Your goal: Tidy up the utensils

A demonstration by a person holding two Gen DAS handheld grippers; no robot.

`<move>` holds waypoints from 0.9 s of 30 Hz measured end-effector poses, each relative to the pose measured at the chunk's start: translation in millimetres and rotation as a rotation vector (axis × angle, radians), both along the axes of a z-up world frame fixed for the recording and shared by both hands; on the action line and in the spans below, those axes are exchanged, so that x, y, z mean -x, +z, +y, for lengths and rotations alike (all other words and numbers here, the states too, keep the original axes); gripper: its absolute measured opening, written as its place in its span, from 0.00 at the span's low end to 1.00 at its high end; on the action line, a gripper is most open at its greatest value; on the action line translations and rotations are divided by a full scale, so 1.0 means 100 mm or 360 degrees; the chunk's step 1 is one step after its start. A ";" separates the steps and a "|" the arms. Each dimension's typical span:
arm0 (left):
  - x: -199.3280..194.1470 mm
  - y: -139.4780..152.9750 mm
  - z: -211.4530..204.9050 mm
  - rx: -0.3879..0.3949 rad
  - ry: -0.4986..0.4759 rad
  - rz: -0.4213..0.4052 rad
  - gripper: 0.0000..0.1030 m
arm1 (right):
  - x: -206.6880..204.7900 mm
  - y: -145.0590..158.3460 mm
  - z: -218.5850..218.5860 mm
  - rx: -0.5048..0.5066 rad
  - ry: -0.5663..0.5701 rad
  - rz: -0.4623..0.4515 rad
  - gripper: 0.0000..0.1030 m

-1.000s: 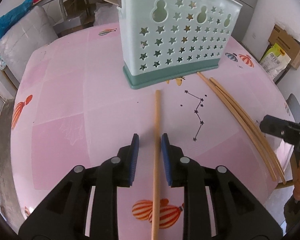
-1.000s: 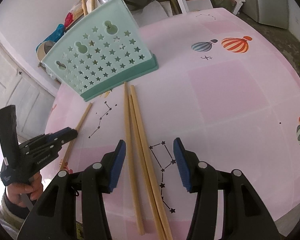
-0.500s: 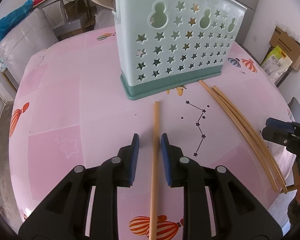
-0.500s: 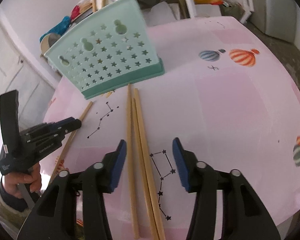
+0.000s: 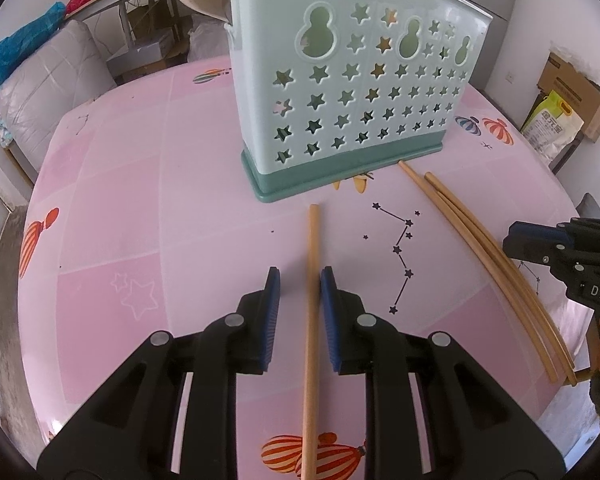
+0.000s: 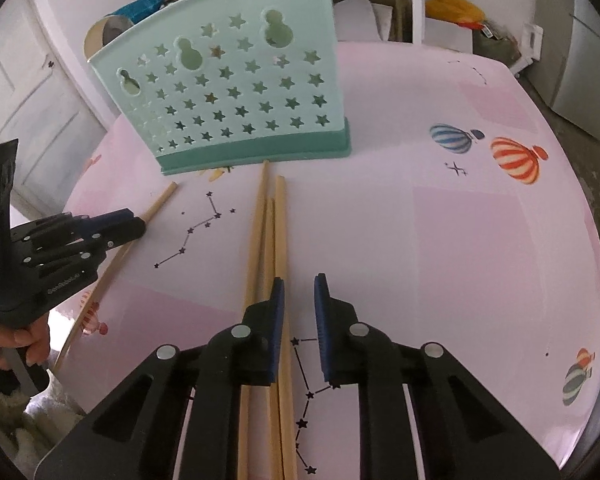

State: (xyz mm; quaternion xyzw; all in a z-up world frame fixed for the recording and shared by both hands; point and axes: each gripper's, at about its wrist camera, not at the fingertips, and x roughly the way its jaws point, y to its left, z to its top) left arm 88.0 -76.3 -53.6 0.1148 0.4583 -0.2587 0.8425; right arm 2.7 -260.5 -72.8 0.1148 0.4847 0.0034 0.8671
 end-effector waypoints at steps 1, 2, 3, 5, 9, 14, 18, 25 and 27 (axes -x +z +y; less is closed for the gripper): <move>0.00 0.00 0.00 0.0002 0.0001 0.0000 0.18 | 0.00 0.01 0.01 0.0008 0.0008 -0.0001 0.15; 0.00 0.00 0.00 0.0003 0.0001 -0.0001 0.18 | -0.01 0.02 0.02 0.0019 0.0023 -0.0001 0.15; 0.00 0.00 0.00 0.0003 0.0000 -0.0001 0.18 | -0.01 0.02 0.03 0.0022 0.0030 0.0000 0.15; 0.00 0.00 0.00 0.0003 -0.0001 -0.0002 0.18 | -0.02 0.02 0.05 0.0042 0.0046 0.0010 0.15; 0.00 0.00 0.01 0.0008 -0.0004 0.0000 0.18 | -0.06 0.00 0.07 0.0063 0.0050 0.0032 0.12; 0.00 0.00 0.01 0.0009 -0.0008 -0.0005 0.18 | -0.09 -0.05 0.05 0.0049 0.0011 0.0058 0.07; 0.00 0.01 0.01 0.0014 -0.0008 -0.0004 0.18 | -0.07 -0.06 -0.01 0.0055 -0.0063 0.0068 0.06; 0.00 0.00 0.03 0.0024 -0.0011 0.0000 0.18 | 0.05 -0.05 -0.11 0.0020 -0.0188 0.0162 0.06; 0.00 0.00 0.03 0.0020 -0.0013 -0.0003 0.18 | 0.05 -0.06 -0.11 0.0018 -0.0176 0.0183 0.06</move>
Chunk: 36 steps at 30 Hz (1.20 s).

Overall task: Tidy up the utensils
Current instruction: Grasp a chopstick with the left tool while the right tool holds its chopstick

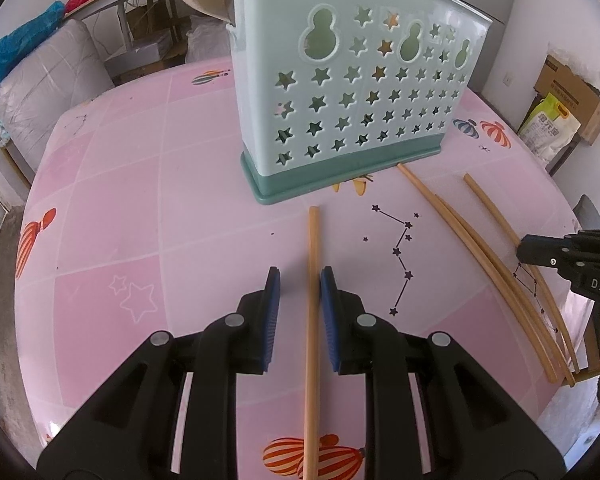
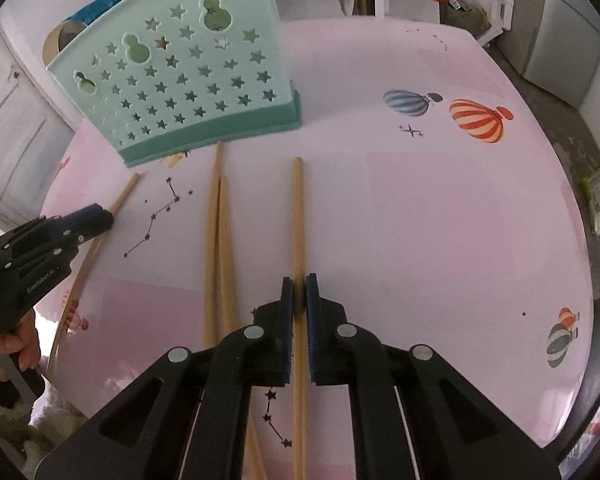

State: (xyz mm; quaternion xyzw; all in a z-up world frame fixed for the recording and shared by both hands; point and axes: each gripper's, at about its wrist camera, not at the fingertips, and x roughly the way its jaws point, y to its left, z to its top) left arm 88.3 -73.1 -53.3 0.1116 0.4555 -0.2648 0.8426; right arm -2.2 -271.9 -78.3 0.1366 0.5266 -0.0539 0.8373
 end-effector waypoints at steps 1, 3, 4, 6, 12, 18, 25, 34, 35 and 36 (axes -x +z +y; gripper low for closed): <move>0.00 0.00 0.00 -0.0002 -0.0002 -0.0002 0.18 | -0.02 0.00 0.00 -0.0004 0.0012 0.0006 0.07; 0.00 0.00 0.00 -0.0006 -0.0002 -0.0002 0.18 | -0.06 -0.01 0.01 -0.0007 0.0024 0.0006 0.07; 0.00 0.00 0.00 -0.0007 0.0000 0.0000 0.18 | -0.09 -0.01 0.01 -0.0004 0.0028 0.0006 0.08; 0.00 0.00 -0.01 -0.0008 0.0001 0.0001 0.18 | -0.16 -0.01 0.00 0.0001 0.0041 -0.0003 0.08; 0.00 0.00 -0.04 -0.0029 0.0006 -0.0011 0.18 | -0.33 -0.02 0.02 0.0059 0.0050 -0.0047 0.07; 0.01 -0.01 -0.08 -0.0043 0.0007 -0.0016 0.18 | -0.27 -0.02 -0.01 0.0045 -0.0004 -0.0077 0.06; 0.01 -0.01 -0.09 -0.0045 0.0008 -0.0016 0.18 | -0.13 -0.03 -0.05 0.0008 -0.0043 -0.0083 0.06; -0.04 -0.02 -0.09 -0.0051 0.0029 -0.0008 0.18 | -0.05 -0.03 -0.03 0.0000 -0.0042 -0.0089 0.06; -0.04 -0.02 -0.10 -0.0055 0.0029 -0.0010 0.18 | -0.05 -0.03 -0.03 -0.0001 -0.0042 -0.0091 0.06; -0.05 -0.03 -0.11 -0.0062 0.0028 -0.0014 0.18 | -0.06 -0.03 -0.04 -0.0001 -0.0041 -0.0091 0.06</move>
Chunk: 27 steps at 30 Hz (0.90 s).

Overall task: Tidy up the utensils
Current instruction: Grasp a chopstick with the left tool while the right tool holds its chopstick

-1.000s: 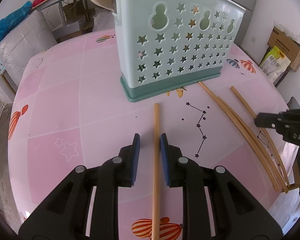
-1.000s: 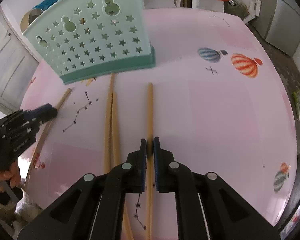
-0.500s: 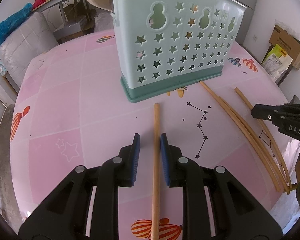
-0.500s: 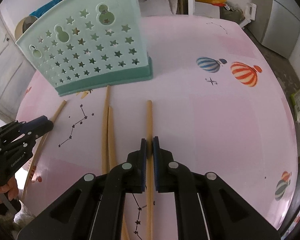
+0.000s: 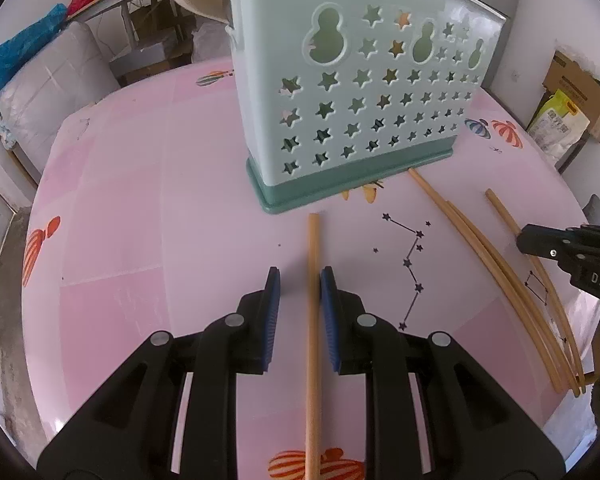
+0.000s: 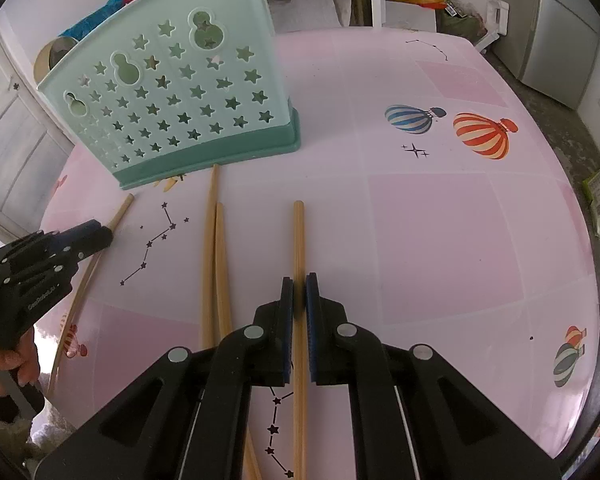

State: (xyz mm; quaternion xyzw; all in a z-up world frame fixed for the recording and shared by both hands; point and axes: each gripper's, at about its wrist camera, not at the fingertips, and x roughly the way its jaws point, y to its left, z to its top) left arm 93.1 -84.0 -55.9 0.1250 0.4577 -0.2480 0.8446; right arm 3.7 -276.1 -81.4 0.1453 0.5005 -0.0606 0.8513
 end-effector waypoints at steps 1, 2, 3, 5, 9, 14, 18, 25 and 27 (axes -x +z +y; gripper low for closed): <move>-0.01 0.00 -0.01 -0.0005 -0.0001 -0.0003 0.18 | -0.01 0.00 -0.01 0.0000 0.0000 -0.0001 0.06; -0.02 0.00 -0.02 -0.0011 -0.0003 -0.0008 0.18 | -0.01 0.00 -0.02 -0.0002 0.0000 -0.0001 0.06; -0.04 0.00 -0.04 -0.0018 -0.0004 -0.0015 0.18 | -0.02 0.00 -0.03 -0.0003 -0.0001 -0.0001 0.06; -0.07 0.00 -0.06 -0.0028 -0.0007 -0.0027 0.19 | -0.01 0.00 -0.03 -0.0007 -0.0001 -0.0005 0.06; -0.13 0.00 -0.14 -0.0070 -0.0012 -0.0074 0.19 | -0.01 0.00 -0.05 -0.0024 0.0004 -0.0012 0.06; -0.19 0.02 -0.23 -0.0106 -0.0018 -0.0092 0.11 | 0.00 -0.01 -0.09 -0.0060 0.0006 -0.0022 0.06; -0.19 0.03 -0.26 -0.0106 -0.0009 -0.0095 0.05 | -0.02 0.00 -0.07 -0.0042 0.0016 -0.0006 0.06; -0.16 0.03 -0.27 -0.0072 -0.0003 -0.0079 0.05 | -0.03 0.00 -0.05 -0.0019 0.0023 0.0016 0.06; -0.14 0.04 -0.24 -0.0059 0.0001 -0.0082 0.05 | -0.04 0.00 -0.04 -0.0011 0.0025 0.0023 0.06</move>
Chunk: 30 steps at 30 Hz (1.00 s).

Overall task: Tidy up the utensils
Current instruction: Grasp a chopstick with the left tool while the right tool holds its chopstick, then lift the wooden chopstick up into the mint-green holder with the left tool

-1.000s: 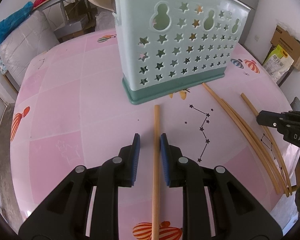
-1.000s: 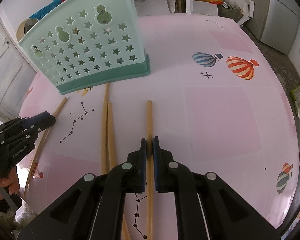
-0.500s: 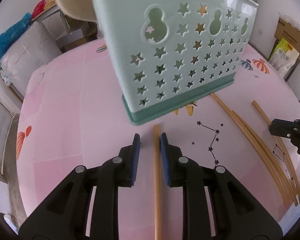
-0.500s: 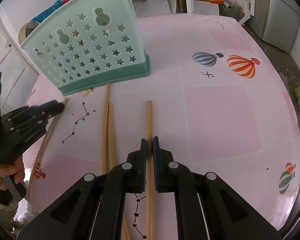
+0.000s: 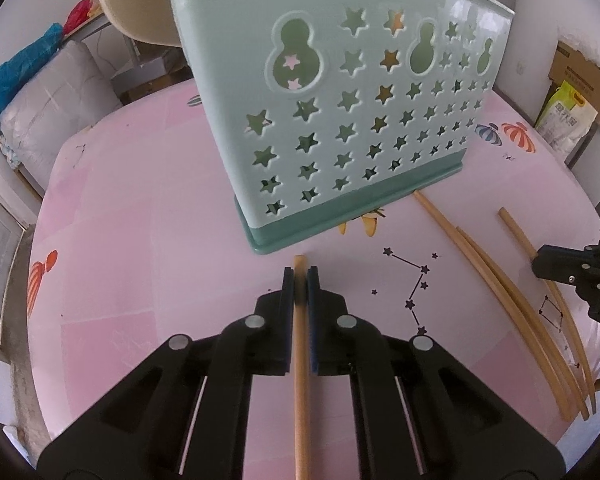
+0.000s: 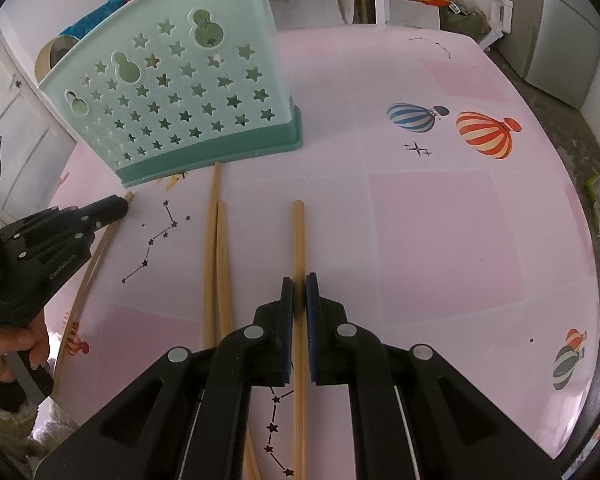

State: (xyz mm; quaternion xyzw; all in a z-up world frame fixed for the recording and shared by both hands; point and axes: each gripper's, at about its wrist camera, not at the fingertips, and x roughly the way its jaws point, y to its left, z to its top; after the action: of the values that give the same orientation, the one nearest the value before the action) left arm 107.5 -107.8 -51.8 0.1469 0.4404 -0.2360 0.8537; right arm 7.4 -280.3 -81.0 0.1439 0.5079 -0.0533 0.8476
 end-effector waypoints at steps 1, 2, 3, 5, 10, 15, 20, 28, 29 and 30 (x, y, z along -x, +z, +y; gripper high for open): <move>0.01 0.01 0.01 0.0005 0.0001 -0.0003 0.05 | 0.00 0.00 0.00 0.0005 0.0001 0.0003 0.06; 0.01 0.02 0.01 0.0012 0.0001 -0.0006 0.05 | 0.00 0.00 0.00 0.0007 0.0002 0.0005 0.06; 0.01 0.04 0.00 0.0019 0.0001 -0.0010 0.04 | 0.00 -0.01 0.00 0.0012 0.0003 0.0007 0.06; 0.03 0.10 0.02 0.0045 0.0002 -0.0020 0.05 | 0.00 -0.01 0.00 0.0015 0.0003 0.0009 0.06; 0.11 0.54 0.24 0.0368 -0.0004 -0.0054 0.04 | 0.00 -0.01 0.00 0.0007 0.0002 0.0009 0.06; 0.19 1.05 0.52 0.0716 -0.0053 -0.0086 0.04 | 0.01 0.00 -0.01 -0.0002 0.0003 0.0003 0.06; 0.15 1.50 0.73 0.0968 -0.0110 -0.0087 0.04 | 0.03 -0.01 -0.02 -0.0013 0.0001 -0.0009 0.06; 0.12 2.33 0.78 0.1176 -0.0187 -0.0388 0.04 | 0.04 -0.01 -0.03 -0.0028 0.0004 -0.0025 0.06; 0.11 2.44 0.78 0.1192 -0.0192 -0.0432 0.04 | 0.04 -0.01 -0.04 -0.0030 0.0004 -0.0026 0.06; 0.11 2.52 0.78 0.1205 -0.0194 -0.0476 0.04 | 0.05 -0.01 -0.05 -0.0032 0.0003 -0.0028 0.06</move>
State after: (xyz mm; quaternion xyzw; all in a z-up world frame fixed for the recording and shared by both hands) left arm 96.8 -30.2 200.7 -0.1190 0.1840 -0.4076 0.8865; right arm 2.9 -285.0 -82.4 0.1523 0.5011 -0.0462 0.8507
